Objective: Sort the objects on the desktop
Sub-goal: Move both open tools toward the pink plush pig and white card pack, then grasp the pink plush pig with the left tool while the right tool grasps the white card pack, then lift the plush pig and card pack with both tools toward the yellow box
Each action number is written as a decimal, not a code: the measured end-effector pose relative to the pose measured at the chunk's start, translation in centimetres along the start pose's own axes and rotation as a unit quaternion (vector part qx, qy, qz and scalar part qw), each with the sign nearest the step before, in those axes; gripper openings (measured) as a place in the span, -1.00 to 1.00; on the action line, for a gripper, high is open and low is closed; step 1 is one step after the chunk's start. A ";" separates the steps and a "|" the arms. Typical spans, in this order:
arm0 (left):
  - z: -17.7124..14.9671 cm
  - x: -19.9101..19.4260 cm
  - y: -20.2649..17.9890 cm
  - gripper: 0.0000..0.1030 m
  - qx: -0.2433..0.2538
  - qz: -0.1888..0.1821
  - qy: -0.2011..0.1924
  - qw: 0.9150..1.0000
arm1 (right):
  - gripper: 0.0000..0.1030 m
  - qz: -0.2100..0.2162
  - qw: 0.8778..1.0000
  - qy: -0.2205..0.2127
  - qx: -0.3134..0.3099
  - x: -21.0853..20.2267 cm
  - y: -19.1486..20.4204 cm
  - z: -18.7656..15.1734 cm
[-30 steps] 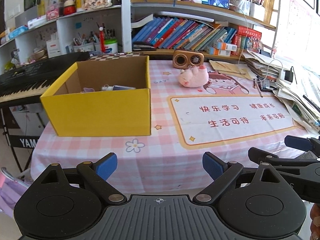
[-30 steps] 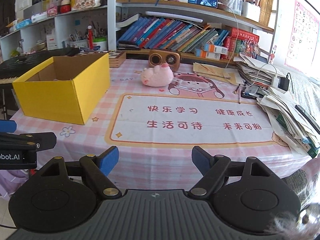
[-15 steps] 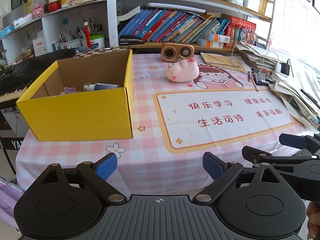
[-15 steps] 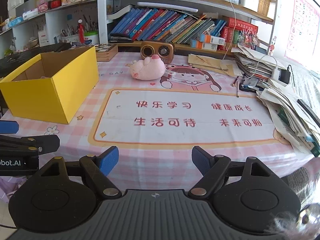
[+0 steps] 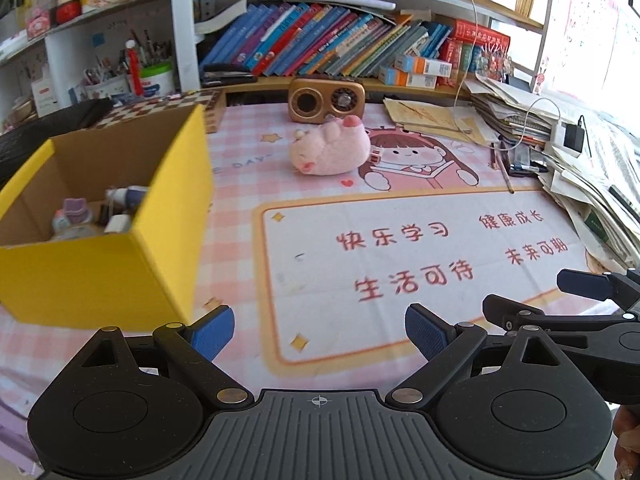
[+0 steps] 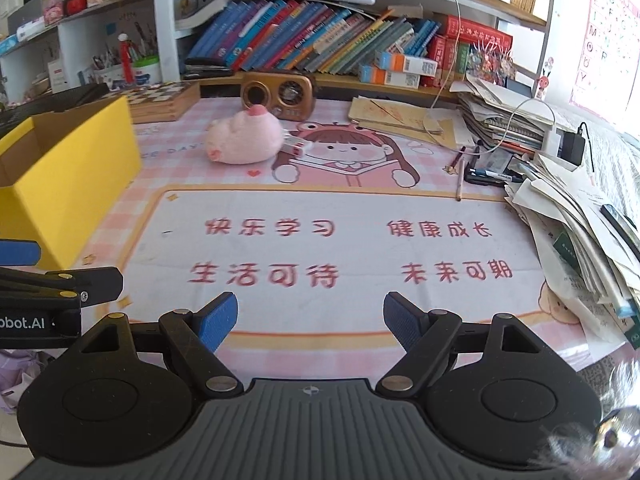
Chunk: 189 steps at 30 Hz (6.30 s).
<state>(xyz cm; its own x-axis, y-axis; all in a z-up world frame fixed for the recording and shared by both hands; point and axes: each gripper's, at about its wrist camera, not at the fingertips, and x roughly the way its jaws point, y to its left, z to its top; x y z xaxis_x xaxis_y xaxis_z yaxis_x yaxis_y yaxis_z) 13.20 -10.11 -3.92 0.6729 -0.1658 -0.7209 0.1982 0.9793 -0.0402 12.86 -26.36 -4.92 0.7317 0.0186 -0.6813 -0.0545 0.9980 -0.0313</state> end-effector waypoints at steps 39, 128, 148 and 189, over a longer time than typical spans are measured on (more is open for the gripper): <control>13.3 13.1 -2.4 0.96 -0.049 0.073 -0.015 0.996 | 0.50 0.087 0.994 -0.001 -0.061 14.0 -7.9 10.8; 11.8 5.8 0.9 -0.26 -0.139 0.046 -0.041 0.988 | -0.47 0.229 0.967 -0.010 -0.114 22.3 -3.6 15.5; 9.1 1.5 1.5 -0.26 -0.146 -0.020 -0.079 0.986 | -0.47 0.172 0.982 -0.017 -0.077 13.2 -4.4 11.8; -4.5 -11.9 11.3 -0.26 -0.144 -0.079 -0.093 0.982 | -0.47 0.122 0.992 -0.021 -0.023 -6.1 6.1 -1.3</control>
<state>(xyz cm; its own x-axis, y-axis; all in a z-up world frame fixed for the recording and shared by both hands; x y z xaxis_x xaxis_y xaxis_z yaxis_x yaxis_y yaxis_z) 4.25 3.46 1.05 0.7740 -0.3112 -0.5515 0.1199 0.9272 -0.3549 7.16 -20.50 -1.92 0.7211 0.2623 -0.6413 -0.2631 0.9599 0.0967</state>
